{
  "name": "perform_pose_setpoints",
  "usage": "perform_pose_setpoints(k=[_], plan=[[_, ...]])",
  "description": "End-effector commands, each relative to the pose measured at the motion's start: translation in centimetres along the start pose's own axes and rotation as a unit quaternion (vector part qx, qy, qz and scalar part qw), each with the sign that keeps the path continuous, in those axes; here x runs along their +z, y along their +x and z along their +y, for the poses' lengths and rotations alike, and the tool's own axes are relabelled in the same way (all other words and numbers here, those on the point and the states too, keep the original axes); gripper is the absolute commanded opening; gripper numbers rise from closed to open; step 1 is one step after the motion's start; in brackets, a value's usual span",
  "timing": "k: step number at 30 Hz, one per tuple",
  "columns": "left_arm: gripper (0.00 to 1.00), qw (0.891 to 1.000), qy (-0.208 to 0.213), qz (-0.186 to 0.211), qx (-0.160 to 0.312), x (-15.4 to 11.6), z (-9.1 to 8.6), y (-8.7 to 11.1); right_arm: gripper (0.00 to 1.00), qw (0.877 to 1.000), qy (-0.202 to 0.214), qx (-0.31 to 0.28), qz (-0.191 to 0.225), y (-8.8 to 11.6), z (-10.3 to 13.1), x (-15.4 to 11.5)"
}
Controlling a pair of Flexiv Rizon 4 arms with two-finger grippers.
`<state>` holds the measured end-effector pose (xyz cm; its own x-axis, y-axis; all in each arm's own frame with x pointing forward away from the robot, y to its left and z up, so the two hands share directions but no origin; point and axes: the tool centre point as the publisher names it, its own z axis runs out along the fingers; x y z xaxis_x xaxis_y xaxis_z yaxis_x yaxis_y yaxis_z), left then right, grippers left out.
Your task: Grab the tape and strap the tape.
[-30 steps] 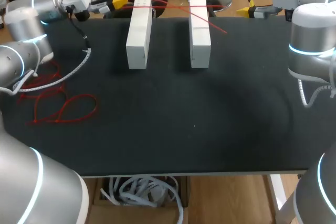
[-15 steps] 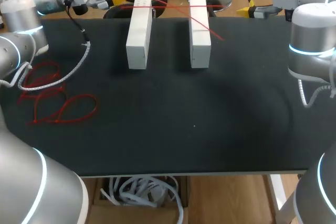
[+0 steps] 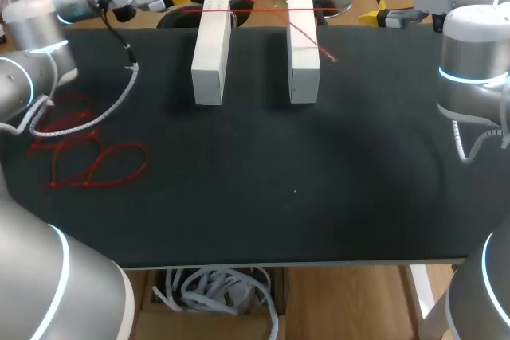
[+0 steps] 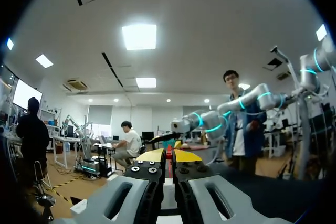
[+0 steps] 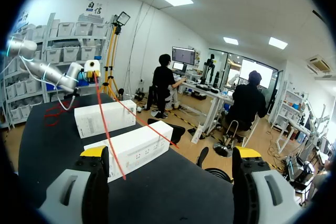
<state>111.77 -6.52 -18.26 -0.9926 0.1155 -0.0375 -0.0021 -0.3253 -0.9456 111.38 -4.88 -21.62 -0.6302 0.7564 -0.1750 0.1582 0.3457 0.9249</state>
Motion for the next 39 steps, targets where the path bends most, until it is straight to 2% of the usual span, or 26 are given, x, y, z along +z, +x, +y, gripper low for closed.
perform_pose_setpoints(k=[1, 4, 7, 13, 19, 39], plan=[[0.00, 0.997, 0.059, 0.057, 0.005, 0.8, 0.8, -0.1, 1.00, 1.000, -0.001, 0.000, 0.001, 0.0, 0.0, 0.0], [0.00, 0.994, 0.095, 0.044, 0.007, 1.5, 0.3, 0.3, 1.00, 1.000, -0.001, 0.000, 0.001, 0.0, 0.0, 0.0], [0.00, 0.994, 0.104, 0.037, -0.001, 2.0, -0.2, 0.8, 1.00, 1.000, -0.001, 0.000, 0.001, 0.0, 0.0, 0.0], [0.00, 0.992, 0.124, 0.014, -0.016, 3.6, -2.6, 1.7, 1.00, 1.000, -0.001, 0.000, 0.001, 0.0, 0.0, 0.0], [0.00, 0.993, 0.117, 0.001, -0.026, 4.7, -4.7, 2.8, 1.00, 1.000, -0.001, 0.000, 0.001, 0.0, 0.0, 0.0], [0.00, 0.994, 0.103, -0.026, -0.018, 6.9, -8.6, 6.0, 1.00, 1.000, -0.001, 0.000, 0.001, 0.0, 0.0, 0.0]])
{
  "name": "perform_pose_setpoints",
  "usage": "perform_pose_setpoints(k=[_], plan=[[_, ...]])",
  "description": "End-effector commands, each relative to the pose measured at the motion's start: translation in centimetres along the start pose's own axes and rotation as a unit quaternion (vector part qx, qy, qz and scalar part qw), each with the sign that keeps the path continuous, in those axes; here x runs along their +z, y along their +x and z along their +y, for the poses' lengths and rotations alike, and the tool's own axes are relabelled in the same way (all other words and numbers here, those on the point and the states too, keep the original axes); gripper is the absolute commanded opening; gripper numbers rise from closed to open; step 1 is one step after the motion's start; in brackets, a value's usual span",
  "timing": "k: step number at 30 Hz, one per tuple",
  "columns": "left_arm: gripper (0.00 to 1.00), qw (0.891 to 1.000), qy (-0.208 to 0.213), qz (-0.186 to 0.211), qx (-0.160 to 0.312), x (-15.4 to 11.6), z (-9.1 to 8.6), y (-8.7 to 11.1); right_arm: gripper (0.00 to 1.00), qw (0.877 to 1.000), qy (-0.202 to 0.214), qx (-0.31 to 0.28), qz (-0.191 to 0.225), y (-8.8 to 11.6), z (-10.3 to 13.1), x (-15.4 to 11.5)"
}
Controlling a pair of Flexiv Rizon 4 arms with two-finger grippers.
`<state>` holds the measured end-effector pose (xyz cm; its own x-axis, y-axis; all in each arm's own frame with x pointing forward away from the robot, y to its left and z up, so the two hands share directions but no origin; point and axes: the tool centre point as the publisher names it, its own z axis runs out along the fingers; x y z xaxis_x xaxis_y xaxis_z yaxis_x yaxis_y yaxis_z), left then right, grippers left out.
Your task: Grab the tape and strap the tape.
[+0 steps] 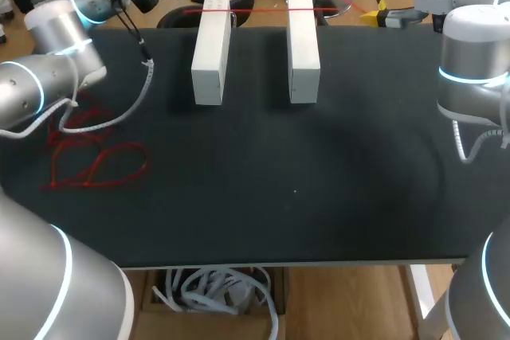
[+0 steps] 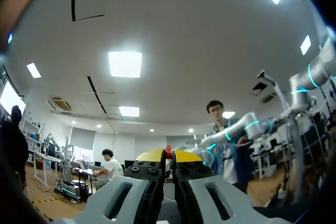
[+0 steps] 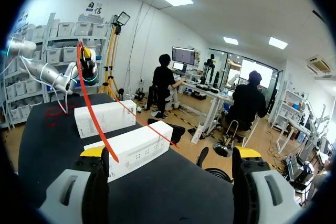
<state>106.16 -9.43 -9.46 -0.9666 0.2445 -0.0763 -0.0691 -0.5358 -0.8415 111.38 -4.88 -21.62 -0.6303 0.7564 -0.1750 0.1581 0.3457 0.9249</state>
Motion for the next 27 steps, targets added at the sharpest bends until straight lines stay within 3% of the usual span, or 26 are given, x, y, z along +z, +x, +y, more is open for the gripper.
perform_pose_setpoints(k=[1, 16, 27], plan=[[0.00, 0.995, -0.017, -0.094, 0.004, 1.2, -1.1, 1.0, 1.00, 1.000, -0.001, 0.000, 0.001, -0.1, 0.0, 0.0], [0.00, 0.993, -0.027, -0.113, 0.022, 2.2, -4.1, 2.4, 1.00, 1.000, -0.001, 0.000, 0.001, -0.1, 0.0, 0.0], [0.00, 0.993, -0.039, -0.109, 0.036, 2.7, -5.7, 1.7, 1.00, 1.000, -0.001, 0.000, 0.001, -0.1, 0.0, 0.0]])
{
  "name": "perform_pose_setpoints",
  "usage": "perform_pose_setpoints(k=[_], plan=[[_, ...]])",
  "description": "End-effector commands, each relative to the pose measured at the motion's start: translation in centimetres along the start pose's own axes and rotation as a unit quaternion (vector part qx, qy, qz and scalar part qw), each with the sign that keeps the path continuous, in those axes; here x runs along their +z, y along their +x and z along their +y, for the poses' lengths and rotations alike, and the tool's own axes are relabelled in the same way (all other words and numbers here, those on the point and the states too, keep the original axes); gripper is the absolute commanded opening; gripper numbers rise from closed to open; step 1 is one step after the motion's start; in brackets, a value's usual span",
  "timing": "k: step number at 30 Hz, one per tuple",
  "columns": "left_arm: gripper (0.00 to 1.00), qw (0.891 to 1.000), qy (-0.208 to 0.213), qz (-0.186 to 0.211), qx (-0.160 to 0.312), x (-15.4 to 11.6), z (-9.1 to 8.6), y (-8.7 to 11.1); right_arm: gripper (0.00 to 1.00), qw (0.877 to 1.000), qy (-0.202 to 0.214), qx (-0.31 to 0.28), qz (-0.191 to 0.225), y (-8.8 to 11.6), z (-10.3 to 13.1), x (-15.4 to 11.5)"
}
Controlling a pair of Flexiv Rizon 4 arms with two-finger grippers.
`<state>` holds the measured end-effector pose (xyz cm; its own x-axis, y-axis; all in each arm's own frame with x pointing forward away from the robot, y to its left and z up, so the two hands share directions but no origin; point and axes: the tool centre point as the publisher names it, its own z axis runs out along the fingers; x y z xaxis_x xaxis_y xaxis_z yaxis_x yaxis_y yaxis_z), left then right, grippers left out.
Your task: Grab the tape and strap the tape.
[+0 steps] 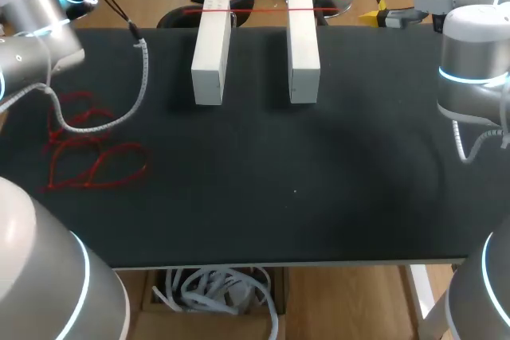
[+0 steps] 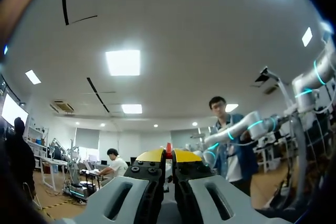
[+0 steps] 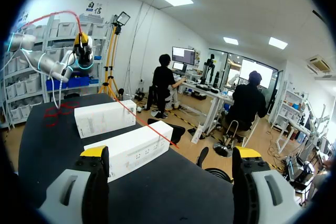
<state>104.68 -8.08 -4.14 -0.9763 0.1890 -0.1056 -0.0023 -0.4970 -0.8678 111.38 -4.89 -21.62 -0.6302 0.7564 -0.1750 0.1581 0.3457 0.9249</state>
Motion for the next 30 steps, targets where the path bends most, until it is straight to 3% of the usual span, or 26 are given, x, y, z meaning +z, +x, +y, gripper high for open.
perform_pose_setpoints(k=[1, 30], plan=[[0.00, 0.996, -0.008, -0.092, 0.010, 0.6, -0.6, 0.2, 1.00, 1.000, -0.001, 0.000, 0.001, 0.0, 0.0, 0.0], [0.00, 0.996, 0.005, -0.085, 0.026, 0.8, -1.4, -1.2, 1.00, 1.000, -0.001, 0.000, 0.001, 0.0, 0.0, 0.0]])
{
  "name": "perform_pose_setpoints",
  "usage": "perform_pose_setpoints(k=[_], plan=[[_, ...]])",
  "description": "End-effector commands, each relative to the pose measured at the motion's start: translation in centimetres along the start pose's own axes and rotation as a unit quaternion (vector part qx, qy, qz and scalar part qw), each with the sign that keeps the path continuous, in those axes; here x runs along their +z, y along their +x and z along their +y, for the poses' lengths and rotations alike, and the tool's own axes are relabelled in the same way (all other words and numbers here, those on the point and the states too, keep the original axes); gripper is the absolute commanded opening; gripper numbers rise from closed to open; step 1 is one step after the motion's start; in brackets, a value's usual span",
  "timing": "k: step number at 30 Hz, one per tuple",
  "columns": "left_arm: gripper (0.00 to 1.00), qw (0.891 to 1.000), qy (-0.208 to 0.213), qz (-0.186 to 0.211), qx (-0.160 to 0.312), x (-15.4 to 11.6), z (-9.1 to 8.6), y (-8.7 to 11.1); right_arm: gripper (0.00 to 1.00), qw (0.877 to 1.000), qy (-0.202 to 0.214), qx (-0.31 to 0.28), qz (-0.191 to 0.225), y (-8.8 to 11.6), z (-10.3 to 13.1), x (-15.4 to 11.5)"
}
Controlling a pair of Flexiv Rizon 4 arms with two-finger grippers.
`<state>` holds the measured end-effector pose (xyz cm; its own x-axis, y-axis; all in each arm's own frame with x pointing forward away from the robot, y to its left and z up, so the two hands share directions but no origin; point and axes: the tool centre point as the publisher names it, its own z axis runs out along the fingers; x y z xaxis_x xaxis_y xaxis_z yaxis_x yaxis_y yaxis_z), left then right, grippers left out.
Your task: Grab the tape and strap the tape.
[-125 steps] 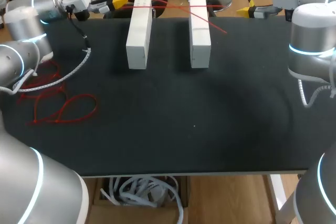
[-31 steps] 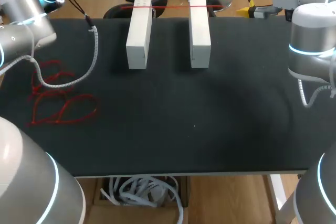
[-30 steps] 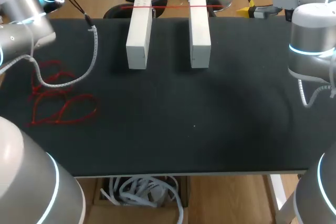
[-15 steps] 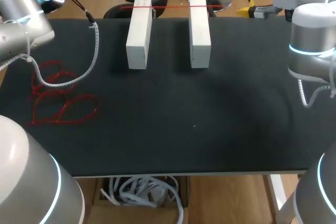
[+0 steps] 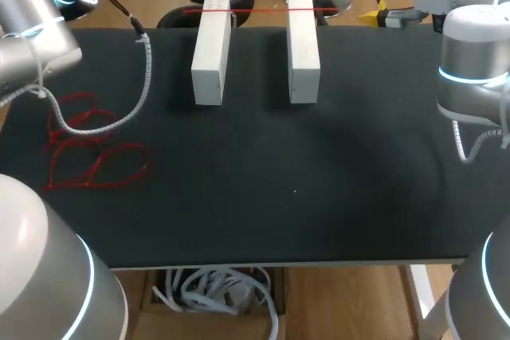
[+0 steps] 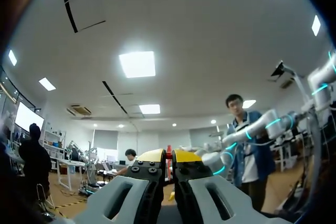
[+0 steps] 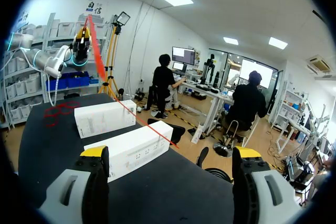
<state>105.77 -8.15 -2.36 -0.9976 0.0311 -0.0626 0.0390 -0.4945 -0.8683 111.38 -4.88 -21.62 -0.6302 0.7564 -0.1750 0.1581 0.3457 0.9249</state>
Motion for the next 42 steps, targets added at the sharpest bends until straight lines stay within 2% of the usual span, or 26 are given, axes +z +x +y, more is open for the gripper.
perform_pose_setpoints(k=[1, 23, 26, 30, 33, 37, 42], plan=[[0.00, 1.000, 0.009, -0.005, 0.005, 0.1, 0.1, 0.1, 1.00, 1.000, -0.001, 0.000, 0.001, 0.0, 0.0, 0.0], [0.00, 1.000, 0.009, -0.005, 0.005, 0.1, 0.1, 0.1, 1.00, 1.000, -0.001, 0.000, 0.001, 0.0, 0.0, 0.0], [0.00, 1.000, 0.009, -0.005, 0.005, 0.1, 0.1, 0.1, 1.00, 0.997, -0.031, 0.071, -0.013, 1.1, 0.6, -1.9], [0.00, 1.000, 0.009, -0.005, 0.005, 0.1, 0.1, 0.1, 1.00, 0.984, -0.061, 0.162, -0.041, 2.5, 0.5, -4.7], [0.00, 1.000, 0.009, -0.005, 0.005, 0.1, 0.1, 0.1, 1.00, 0.975, -0.062, 0.203, -0.070, 3.3, 0.3, -6.4], [0.00, 1.000, 0.009, -0.005, 0.005, 0.1, 0.1, 0.1, 1.00, 0.970, -0.026, 0.216, -0.111, 4.5, 0.5, -8.3], [0.00, 1.000, 0.009, -0.005, 0.005, 0.1, 0.1, 0.1, 1.00, 0.972, -0.002, 0.202, -0.123, 6.5, 1.2, -10.0]])
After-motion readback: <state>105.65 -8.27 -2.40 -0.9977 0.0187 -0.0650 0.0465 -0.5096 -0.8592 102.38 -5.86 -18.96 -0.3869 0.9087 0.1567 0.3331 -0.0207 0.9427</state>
